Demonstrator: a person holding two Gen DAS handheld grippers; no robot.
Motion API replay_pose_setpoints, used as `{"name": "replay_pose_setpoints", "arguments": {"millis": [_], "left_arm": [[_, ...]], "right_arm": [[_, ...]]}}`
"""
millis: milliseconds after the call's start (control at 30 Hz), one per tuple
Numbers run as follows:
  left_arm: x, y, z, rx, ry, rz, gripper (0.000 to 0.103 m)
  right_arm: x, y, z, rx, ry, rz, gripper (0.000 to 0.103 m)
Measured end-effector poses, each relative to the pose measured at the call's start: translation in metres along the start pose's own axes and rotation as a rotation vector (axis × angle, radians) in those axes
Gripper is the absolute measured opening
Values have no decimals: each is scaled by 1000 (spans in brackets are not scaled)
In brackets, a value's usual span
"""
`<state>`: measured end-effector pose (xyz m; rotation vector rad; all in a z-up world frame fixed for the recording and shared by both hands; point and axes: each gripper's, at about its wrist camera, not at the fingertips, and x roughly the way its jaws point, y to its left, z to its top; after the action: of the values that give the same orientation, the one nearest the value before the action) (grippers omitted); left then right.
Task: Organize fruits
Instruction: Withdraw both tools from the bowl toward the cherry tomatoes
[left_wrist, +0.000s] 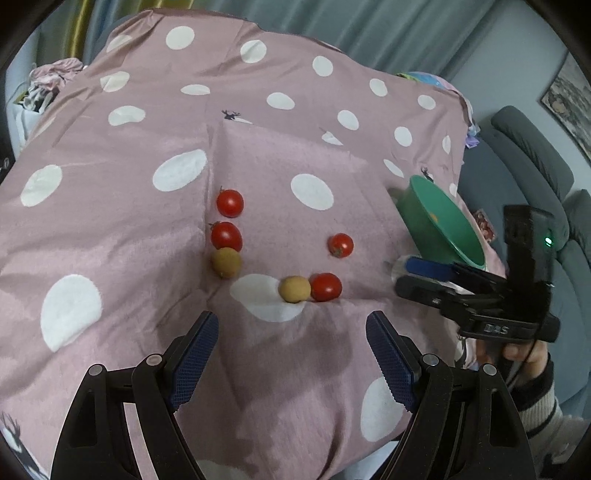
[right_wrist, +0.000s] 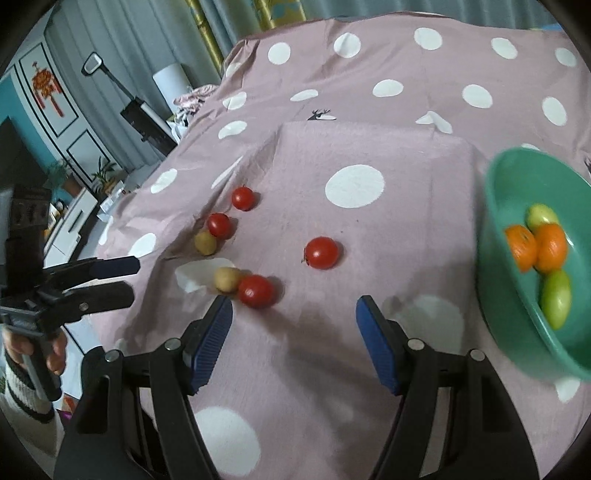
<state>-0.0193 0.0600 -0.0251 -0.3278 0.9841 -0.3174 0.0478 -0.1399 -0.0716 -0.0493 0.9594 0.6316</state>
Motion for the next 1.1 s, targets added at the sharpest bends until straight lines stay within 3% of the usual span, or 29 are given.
{"name": "replay_pose_setpoints", "arguments": {"millis": [167, 233, 467, 567, 633, 833, 1100], "left_arm": [[3, 3, 4, 22, -2, -10, 82], [6, 4, 7, 34, 2, -18, 82], [22, 0, 16, 63, 29, -56, 82], [30, -5, 18, 81, 47, -75, 82], [35, -9, 20, 95, 57, -82, 82], [47, -29, 25, 145, 93, -121, 81], [67, -45, 28, 132, 179, -180, 76]], "right_arm": [[27, 1, 17, -38, 37, -53, 69], [36, 0, 22, -52, 49, -65, 62], [60, -6, 33, -65, 88, -81, 50], [65, -7, 35, -77, 94, -81, 42], [68, -8, 36, -85, 95, -87, 30], [66, -16, 32, -55, 77, -61, 30], [26, -27, 22, 12, -19, -27, 30]]}}
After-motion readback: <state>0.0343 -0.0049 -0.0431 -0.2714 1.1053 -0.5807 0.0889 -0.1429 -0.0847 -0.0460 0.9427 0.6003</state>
